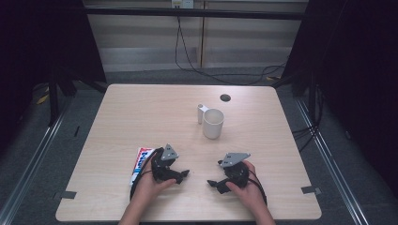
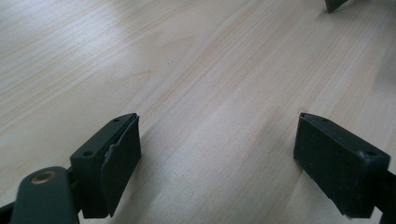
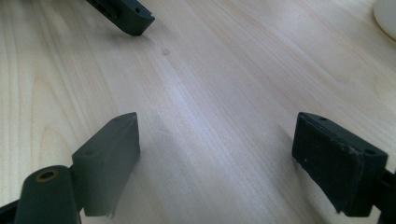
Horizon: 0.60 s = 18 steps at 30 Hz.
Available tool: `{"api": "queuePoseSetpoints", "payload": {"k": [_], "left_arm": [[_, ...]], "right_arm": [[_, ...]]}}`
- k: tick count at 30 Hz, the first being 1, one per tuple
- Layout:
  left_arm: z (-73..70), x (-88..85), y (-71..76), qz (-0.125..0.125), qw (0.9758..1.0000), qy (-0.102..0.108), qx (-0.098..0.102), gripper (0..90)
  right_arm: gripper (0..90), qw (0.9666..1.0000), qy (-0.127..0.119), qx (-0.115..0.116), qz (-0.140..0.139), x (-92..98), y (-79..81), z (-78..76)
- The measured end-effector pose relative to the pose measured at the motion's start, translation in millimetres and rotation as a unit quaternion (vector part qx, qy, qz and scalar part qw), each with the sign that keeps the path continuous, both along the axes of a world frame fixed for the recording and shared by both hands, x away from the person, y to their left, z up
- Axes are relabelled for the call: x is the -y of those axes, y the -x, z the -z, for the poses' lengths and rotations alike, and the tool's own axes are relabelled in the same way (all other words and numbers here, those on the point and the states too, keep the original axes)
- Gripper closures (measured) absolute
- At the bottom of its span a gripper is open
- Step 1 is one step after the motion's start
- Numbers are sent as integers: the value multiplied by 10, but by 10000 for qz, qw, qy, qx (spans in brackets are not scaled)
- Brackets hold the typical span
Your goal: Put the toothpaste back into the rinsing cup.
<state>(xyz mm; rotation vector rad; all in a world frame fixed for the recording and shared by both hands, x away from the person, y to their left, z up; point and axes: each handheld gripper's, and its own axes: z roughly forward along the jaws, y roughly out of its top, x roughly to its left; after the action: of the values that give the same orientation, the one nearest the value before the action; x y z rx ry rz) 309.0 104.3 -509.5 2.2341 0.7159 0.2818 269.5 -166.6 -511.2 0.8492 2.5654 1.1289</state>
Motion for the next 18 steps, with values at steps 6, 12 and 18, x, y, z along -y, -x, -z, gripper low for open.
{"api": "queuePoseSetpoints", "payload": {"k": [6, 12, 18], "left_arm": [[-2, -3, 2, -49, 10000, 17, -14, 157], [-30, -20, -29, -22, 10000, -30, -77, 236], [-148, -3, -104, -19, 9981, -414, -455, 243]], "right_arm": [[148, 10000, -2, -1, 1, 0, 0, 0], [148, 10000, -2, 0, 1, 0, 0, 0], [148, 10000, -3, -6, 2, 0, 1, -1]]}}
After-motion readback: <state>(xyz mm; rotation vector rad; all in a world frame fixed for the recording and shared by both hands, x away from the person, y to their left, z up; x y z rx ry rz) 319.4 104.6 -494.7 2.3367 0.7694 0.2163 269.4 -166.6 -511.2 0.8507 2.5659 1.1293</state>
